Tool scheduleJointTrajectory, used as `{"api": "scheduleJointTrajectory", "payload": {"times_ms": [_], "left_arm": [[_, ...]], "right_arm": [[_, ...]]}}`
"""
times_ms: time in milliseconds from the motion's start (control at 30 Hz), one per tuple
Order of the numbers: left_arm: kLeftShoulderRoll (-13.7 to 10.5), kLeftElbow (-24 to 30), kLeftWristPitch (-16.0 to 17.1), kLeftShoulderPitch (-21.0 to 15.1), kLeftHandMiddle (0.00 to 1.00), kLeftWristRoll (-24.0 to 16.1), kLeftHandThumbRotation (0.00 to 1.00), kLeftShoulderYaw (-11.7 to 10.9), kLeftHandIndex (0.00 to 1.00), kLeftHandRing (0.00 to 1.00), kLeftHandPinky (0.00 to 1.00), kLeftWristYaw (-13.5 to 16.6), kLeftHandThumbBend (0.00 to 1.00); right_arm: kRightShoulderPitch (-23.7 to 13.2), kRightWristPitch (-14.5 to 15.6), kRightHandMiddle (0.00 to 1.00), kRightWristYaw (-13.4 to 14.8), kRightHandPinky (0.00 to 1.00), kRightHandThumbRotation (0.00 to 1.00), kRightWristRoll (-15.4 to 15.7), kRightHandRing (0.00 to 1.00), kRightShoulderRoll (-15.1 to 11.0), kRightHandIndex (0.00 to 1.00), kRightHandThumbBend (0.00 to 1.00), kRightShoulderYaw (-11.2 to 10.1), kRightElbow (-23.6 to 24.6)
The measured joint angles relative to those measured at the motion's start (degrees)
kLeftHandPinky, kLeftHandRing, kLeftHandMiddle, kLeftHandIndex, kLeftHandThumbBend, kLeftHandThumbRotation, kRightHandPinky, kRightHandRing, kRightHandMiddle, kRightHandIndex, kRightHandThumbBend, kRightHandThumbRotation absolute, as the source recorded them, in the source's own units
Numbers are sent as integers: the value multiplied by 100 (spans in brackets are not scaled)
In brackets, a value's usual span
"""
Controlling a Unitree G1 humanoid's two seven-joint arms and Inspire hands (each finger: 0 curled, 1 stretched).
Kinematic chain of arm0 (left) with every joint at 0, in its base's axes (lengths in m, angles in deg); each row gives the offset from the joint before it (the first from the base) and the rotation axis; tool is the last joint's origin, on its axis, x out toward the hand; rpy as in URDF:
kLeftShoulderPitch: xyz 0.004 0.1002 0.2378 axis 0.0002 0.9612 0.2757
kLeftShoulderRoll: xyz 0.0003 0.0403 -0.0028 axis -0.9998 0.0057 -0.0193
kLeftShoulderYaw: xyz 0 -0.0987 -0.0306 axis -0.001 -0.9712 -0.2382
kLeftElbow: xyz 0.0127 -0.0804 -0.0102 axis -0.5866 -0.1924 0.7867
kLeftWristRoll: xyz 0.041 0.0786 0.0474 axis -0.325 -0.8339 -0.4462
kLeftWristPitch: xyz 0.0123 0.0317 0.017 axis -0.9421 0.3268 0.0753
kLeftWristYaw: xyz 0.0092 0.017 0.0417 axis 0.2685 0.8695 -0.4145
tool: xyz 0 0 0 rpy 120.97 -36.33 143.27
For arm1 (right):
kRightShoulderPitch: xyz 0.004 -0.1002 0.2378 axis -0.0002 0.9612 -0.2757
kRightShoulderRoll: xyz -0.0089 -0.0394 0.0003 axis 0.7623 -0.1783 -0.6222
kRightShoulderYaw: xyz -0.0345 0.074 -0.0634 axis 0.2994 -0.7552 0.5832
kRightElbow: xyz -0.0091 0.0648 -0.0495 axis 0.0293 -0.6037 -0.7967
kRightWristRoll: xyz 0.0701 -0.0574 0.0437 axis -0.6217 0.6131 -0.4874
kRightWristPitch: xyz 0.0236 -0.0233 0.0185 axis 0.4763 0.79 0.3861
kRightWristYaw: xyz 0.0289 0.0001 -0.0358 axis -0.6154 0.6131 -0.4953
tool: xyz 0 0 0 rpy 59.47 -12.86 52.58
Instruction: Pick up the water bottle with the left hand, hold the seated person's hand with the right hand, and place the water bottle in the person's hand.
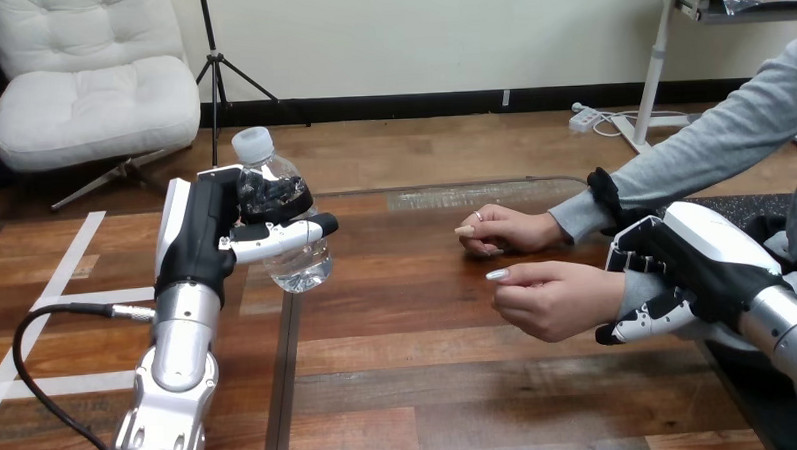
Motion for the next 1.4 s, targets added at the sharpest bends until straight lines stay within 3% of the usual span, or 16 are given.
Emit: {"api": "scheduleJointTrajectory", "payload": {"times_ms": [500, 1133, 1400], "left_arm": [[-7, 5, -1, 0, 39, -2, 0, 0, 39, 36, 29, 0, 75], [-12, 82, -48, 0, 38, 0, 0, 0, 39, 34, 27, 0, 75], [-12, 140, -54, 0, 38, -2, 0, 0, 38, 34, 27, 1, 75]], "right_arm": [[2, -87, 23, 234, 13, 0, 54, 17, 0, 24, 75, 0, -6], [3, -105, 25, 304, 15, 0, 52, 19, 0, 27, 74, 0, -31], [4, -116, 27, 339, 17, 0, 52, 21, 0, 28, 79, 0, -42]]}}
